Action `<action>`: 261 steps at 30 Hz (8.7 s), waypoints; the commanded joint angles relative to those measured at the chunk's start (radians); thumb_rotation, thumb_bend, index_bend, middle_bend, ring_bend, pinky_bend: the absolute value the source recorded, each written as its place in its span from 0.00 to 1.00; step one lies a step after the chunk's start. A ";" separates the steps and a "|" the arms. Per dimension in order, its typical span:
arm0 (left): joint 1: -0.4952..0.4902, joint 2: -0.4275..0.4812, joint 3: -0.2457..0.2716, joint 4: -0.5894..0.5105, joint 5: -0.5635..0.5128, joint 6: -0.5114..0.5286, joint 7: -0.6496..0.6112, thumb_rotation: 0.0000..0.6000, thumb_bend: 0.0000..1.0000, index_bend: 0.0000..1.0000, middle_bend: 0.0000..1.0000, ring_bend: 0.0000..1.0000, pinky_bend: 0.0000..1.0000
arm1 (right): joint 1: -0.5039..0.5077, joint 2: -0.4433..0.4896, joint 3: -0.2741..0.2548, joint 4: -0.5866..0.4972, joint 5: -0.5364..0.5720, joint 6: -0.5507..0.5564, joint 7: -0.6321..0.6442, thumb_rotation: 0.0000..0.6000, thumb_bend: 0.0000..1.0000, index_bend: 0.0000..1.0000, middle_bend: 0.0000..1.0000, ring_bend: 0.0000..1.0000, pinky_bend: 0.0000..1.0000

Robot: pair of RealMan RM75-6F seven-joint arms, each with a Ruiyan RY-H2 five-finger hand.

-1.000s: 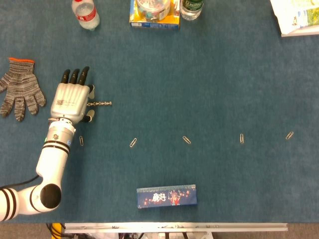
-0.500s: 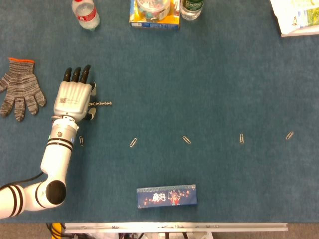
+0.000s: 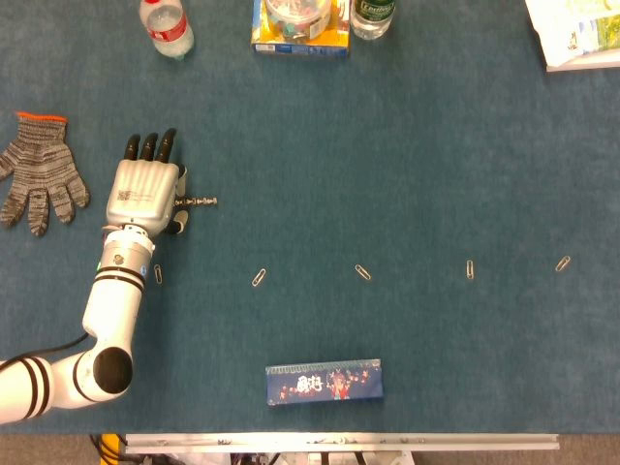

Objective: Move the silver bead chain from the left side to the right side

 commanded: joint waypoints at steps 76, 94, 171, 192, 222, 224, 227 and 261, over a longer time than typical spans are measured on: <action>0.029 0.013 0.005 -0.012 -0.010 0.054 -0.036 1.00 0.43 0.54 0.05 0.00 0.00 | 0.002 -0.001 -0.003 0.001 0.001 -0.005 0.000 1.00 0.25 0.30 0.31 0.23 0.35; 0.117 0.140 0.117 -0.205 0.216 0.190 -0.030 1.00 0.43 0.54 0.05 0.00 0.00 | 0.000 -0.001 -0.004 -0.001 -0.003 0.000 0.000 1.00 0.25 0.30 0.31 0.23 0.35; -0.027 0.068 -0.077 -0.230 0.109 0.012 0.088 1.00 0.43 0.56 0.05 0.00 0.00 | -0.086 0.037 0.011 0.024 0.008 0.138 0.157 1.00 0.25 0.30 0.31 0.23 0.35; -0.218 -0.067 -0.149 -0.116 -0.025 -0.057 0.083 1.00 0.43 0.57 0.06 0.00 0.00 | -0.210 0.016 0.030 0.103 0.077 0.247 0.302 1.00 0.25 0.30 0.31 0.23 0.35; -0.241 -0.050 -0.160 -0.120 -0.078 0.074 -0.028 1.00 0.22 0.00 0.06 0.00 0.00 | -0.192 0.020 0.044 0.100 0.018 0.233 0.306 1.00 0.25 0.30 0.31 0.23 0.35; -0.200 -0.007 -0.134 -0.171 -0.034 0.104 -0.060 1.00 0.22 0.03 0.06 0.00 0.00 | -0.185 0.020 0.042 0.096 0.014 0.223 0.295 1.00 0.25 0.30 0.31 0.23 0.35; -0.127 0.070 -0.069 -0.253 0.071 0.171 -0.102 1.00 0.22 0.08 0.06 0.00 0.00 | -0.174 0.017 0.040 0.086 0.004 0.211 0.266 1.00 0.25 0.30 0.31 0.23 0.35; 0.473 0.441 0.242 -0.139 0.786 0.641 -0.619 1.00 0.22 0.41 0.10 0.00 0.00 | 0.045 -0.063 0.013 -0.010 -0.052 -0.073 -0.110 1.00 0.25 0.30 0.31 0.23 0.35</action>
